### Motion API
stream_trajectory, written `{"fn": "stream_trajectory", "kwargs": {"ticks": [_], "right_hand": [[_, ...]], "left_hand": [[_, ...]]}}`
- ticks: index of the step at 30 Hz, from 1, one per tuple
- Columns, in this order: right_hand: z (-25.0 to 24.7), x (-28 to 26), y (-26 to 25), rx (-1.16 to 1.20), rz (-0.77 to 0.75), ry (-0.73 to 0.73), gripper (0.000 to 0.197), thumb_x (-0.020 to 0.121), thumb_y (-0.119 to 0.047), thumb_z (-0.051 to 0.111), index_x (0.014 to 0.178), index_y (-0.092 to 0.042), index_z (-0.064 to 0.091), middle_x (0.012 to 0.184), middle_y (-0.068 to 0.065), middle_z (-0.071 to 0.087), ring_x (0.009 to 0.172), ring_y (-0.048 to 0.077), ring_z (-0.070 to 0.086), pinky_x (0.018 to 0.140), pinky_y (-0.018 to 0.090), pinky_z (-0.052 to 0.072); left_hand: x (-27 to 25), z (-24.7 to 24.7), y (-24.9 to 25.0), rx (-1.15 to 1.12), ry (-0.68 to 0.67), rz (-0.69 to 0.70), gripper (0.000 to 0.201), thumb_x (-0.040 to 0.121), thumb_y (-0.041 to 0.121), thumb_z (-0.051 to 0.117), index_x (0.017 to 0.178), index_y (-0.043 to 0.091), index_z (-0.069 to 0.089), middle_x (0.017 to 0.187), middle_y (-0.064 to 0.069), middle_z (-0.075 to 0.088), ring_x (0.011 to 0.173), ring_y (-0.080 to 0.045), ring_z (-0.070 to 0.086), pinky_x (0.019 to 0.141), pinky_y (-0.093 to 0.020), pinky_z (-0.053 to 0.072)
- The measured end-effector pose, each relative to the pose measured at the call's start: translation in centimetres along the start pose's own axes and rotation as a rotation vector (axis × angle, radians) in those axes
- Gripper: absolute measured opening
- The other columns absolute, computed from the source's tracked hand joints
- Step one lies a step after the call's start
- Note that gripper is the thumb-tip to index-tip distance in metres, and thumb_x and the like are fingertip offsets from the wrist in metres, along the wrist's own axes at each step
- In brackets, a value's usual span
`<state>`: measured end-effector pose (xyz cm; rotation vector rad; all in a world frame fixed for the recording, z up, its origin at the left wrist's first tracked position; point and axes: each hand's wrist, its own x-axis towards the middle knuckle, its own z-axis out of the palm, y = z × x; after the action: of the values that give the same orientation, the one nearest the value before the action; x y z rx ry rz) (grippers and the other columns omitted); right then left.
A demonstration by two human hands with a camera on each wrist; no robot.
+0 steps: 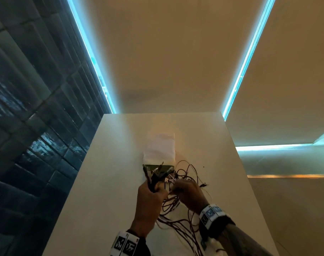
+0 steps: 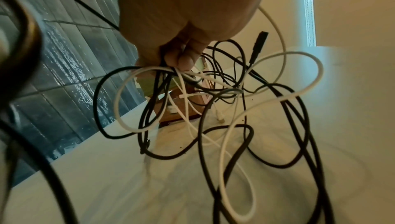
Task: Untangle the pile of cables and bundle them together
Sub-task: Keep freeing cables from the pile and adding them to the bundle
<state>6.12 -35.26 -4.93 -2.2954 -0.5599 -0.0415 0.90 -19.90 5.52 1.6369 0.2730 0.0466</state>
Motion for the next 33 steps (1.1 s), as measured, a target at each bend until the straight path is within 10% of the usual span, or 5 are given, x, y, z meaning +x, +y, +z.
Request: {"fn": "stream_trajectory", "kwargs": {"ticks": [8,13,24,33], "right_hand": [[-1.5,0.5,1.4,-0.070,0.029,-0.106,0.014,0.086,-0.028,0.068,0.100,-0.029,0.070,0.120,-0.019,0.059,0.100,-0.008,0.052,0.082,0.003,0.038],[-2.5,0.5,1.3,-0.065,0.073,-0.252,0.024,0.082,-0.031,0.072,0.105,-0.026,0.067,0.123,-0.015,0.052,0.098,0.000,0.054,0.082,0.016,0.050],[-3.2,-0.3,-0.5,0.735,0.481,0.334,0.033,0.069,0.013,0.075,0.090,-0.007,0.060,0.093,0.011,0.067,0.082,0.026,0.070,0.073,0.038,0.060],[-2.8,-0.7,-0.2,0.883,0.611,0.534,0.025,0.070,0.023,0.062,0.084,0.004,0.055,0.084,0.019,0.059,0.079,0.033,0.061,0.064,0.033,0.056]], "left_hand": [[1.6,-2.7,-2.1,-0.045,0.125,-0.128,0.045,0.074,-0.010,0.065,0.056,0.018,0.035,0.051,0.000,0.030,0.048,-0.016,0.026,0.047,-0.029,0.027],[1.8,-2.7,-2.4,-0.102,0.173,-0.145,0.049,0.076,-0.009,0.065,0.055,0.021,0.032,0.052,0.000,0.028,0.049,-0.017,0.024,0.049,-0.029,0.026],[2.1,-3.5,-3.5,-0.080,0.270,-0.196,0.048,0.073,-0.007,0.066,0.054,0.021,0.032,0.055,-0.004,0.027,0.054,-0.018,0.023,0.052,-0.033,0.023],[1.7,-3.1,-2.7,0.027,0.311,-0.161,0.035,0.074,-0.009,0.066,0.061,0.010,0.039,0.058,-0.006,0.033,0.056,-0.019,0.030,0.054,-0.031,0.030]]}}
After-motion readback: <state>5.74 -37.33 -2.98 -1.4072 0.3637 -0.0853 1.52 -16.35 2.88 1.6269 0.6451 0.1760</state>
